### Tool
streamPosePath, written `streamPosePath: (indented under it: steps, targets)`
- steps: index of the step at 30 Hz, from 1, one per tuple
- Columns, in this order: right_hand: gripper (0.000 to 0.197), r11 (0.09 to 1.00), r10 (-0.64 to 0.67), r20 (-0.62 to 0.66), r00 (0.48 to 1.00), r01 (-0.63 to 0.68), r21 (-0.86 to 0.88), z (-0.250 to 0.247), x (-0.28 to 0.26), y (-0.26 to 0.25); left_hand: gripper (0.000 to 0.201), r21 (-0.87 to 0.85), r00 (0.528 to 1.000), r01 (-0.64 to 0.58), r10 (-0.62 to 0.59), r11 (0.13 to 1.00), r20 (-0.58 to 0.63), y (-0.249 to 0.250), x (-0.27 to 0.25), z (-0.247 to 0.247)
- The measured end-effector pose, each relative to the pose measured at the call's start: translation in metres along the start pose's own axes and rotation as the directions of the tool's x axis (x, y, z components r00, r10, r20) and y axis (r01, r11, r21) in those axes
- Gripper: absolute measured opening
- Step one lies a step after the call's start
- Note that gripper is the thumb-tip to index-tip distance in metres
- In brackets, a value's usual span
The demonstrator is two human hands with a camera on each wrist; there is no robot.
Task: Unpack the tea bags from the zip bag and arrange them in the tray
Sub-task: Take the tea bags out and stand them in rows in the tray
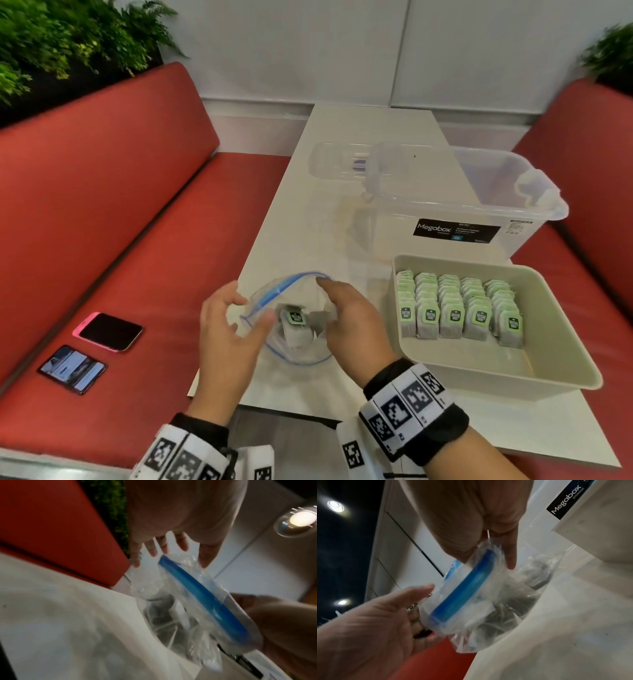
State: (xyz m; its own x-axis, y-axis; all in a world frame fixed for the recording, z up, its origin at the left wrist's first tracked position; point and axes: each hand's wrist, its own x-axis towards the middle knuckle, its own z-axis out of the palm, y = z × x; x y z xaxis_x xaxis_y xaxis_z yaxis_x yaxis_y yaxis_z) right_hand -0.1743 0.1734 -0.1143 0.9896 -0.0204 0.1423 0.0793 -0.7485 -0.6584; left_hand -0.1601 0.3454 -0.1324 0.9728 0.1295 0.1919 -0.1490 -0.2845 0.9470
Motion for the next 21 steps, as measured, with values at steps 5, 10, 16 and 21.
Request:
streamPosePath:
  steps: [5,10,16,21]
  targets:
    - [0.077,0.994,-0.109,0.063,0.992,0.109,-0.003,0.010,-0.001,0.000,0.042,0.454,0.969,-0.239,0.180,0.858,0.168,-0.003,-0.001,0.009]
    - [0.082,0.934,-0.004,0.104,0.995,0.041,-0.355,0.014,-0.003,0.012,0.070,0.698,0.976,-0.144,-0.017,0.701,0.219,0.003,0.003,0.009]
    - [0.038,0.923,-0.152,-0.049,0.987,0.124,-0.364,0.014,0.001,0.002,0.072,0.655,0.953,-0.121,-0.097,0.746,0.287,0.000,-0.004,0.014]
    - [0.052,0.988,0.132,0.214,0.968,-0.110,-0.111,0.031,0.010,-0.007,0.075,0.640,0.941,-0.143,-0.096,0.755,0.324,0.001,-0.012,0.018]
